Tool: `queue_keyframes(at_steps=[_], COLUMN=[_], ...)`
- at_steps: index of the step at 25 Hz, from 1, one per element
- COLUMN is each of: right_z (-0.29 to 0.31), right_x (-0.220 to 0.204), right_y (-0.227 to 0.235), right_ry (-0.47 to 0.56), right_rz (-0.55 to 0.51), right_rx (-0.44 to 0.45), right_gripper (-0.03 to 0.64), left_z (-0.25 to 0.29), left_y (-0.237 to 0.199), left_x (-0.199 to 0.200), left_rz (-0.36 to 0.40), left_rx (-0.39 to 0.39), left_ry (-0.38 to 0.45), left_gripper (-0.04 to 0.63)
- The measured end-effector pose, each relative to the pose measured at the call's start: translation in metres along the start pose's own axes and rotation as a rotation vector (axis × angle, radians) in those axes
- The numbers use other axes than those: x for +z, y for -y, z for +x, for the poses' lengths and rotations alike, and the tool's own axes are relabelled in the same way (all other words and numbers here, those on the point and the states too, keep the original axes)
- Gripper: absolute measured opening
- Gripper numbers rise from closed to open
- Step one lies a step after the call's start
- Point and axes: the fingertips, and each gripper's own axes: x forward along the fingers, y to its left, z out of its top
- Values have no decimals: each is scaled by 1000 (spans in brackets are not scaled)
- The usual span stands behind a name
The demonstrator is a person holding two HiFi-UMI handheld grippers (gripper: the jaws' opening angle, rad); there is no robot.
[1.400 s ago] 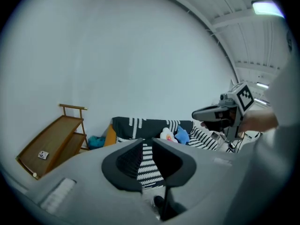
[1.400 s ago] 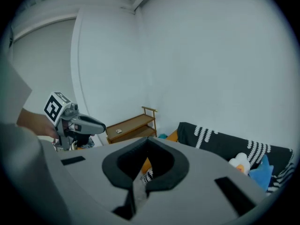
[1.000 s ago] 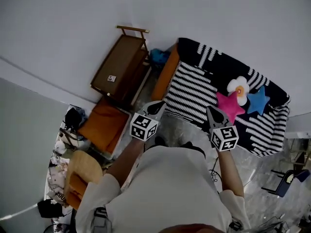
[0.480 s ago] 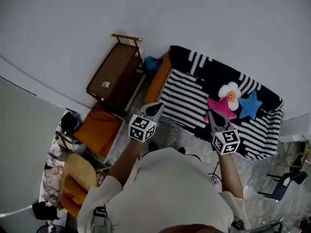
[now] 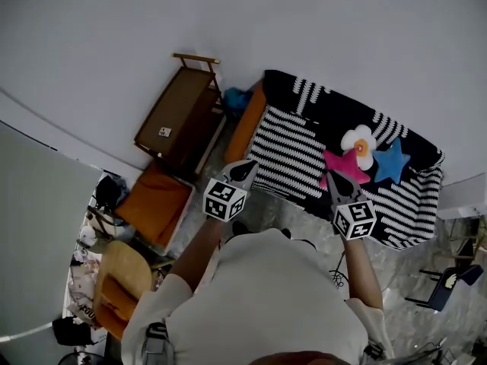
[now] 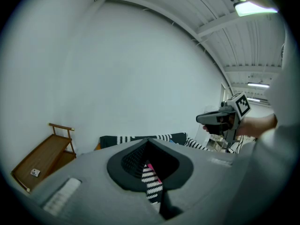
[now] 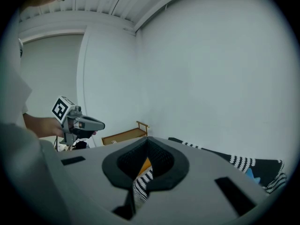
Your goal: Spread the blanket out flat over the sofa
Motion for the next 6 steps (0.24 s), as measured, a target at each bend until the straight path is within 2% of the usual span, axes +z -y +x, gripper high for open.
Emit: queue_keyframes(at_steps=[6], right_z=[3], right_x=[-2], right_y=[0], right_ry=[-6], right_rz=[5], right_rx=[1], right_gripper=[3], left_z=[3], left_y=[-3], left_x=[-3], left_rz=[9], left_rx=[3], left_ry=[-12], left_gripper=[18])
